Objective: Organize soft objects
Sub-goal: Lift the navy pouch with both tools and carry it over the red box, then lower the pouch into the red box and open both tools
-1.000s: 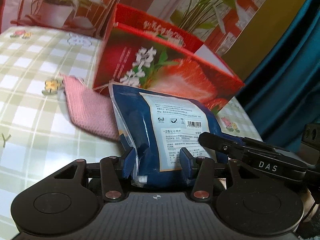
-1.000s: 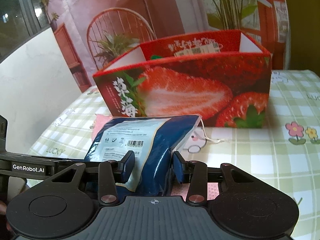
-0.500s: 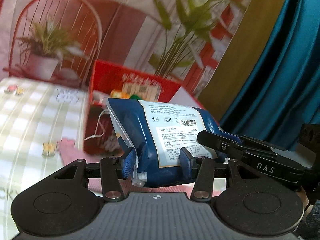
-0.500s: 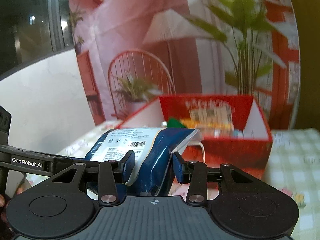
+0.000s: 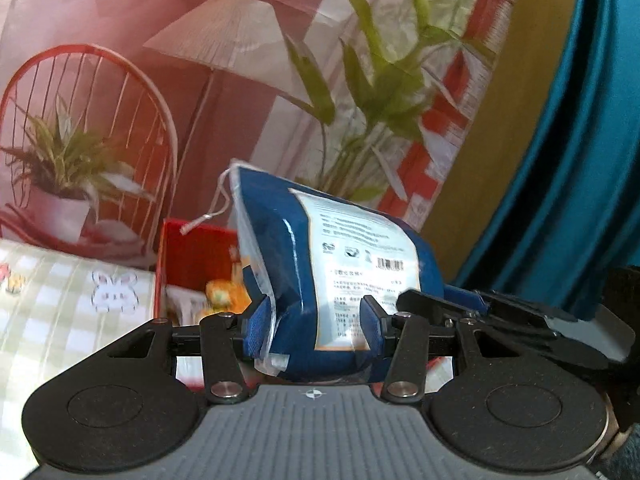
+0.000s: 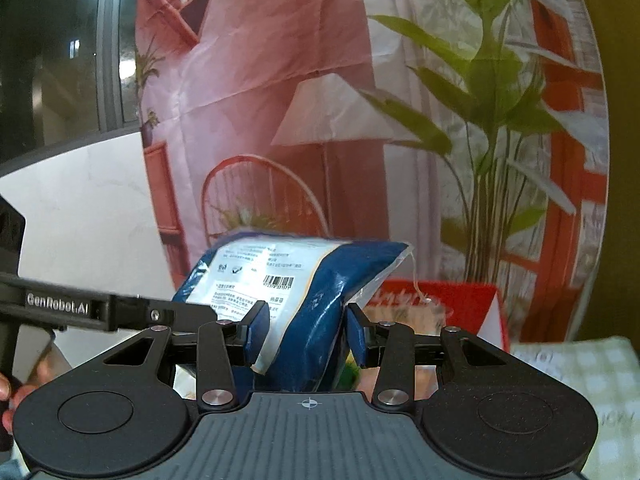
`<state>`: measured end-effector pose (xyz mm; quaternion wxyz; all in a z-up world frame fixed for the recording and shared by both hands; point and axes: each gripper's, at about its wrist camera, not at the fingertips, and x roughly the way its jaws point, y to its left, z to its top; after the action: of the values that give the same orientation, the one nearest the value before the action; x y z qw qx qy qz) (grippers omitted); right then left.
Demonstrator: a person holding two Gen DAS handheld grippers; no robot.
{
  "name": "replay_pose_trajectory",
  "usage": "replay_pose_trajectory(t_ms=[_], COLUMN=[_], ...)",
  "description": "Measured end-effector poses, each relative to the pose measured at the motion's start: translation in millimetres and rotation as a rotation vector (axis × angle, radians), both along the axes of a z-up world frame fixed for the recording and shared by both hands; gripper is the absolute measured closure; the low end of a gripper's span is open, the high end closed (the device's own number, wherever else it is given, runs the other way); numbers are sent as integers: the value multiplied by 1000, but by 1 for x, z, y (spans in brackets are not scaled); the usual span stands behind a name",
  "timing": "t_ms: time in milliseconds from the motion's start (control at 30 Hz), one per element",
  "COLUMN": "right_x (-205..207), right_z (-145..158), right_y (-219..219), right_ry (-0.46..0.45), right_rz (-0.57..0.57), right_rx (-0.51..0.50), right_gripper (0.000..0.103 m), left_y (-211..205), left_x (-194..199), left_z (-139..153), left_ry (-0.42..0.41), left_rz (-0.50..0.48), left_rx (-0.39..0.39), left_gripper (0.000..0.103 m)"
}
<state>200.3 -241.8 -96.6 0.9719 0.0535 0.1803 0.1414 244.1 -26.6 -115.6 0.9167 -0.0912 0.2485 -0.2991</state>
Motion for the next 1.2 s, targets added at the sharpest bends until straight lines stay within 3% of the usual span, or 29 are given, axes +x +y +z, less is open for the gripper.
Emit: replay_pose_trajectory(t_ms=[167, 300, 467, 800, 867, 1033, 1200], right_x=[42, 77, 109, 141, 145, 153, 157], right_z=[-2, -12, -30, -77, -83, -87, -90], right_y=[-9, -12, -17, -19, -17, -8, -3], right_ry=[32, 51, 138, 338, 354, 383, 390], right_rz=[-37, -72, -101, -185, -196, -190, -178], right_rx=[-11, -52, -59, -79, -91, -138, -176], right_gripper=[64, 64, 64, 64, 64, 64, 64], left_y=[-18, -30, -44, -58, -61, -54, -57], left_x=[40, 70, 92, 109, 110, 116, 114], left_z=[-2, -19, -48, -73, -76, -84, -83], left_ry=[19, 107, 191, 233, 237, 277, 262], left_rz=[9, 11, 14, 16, 19, 41, 43], left_rx=[23, 37, 62, 129, 152, 107, 118], left_gripper=[52, 52, 52, 52, 52, 52, 52])
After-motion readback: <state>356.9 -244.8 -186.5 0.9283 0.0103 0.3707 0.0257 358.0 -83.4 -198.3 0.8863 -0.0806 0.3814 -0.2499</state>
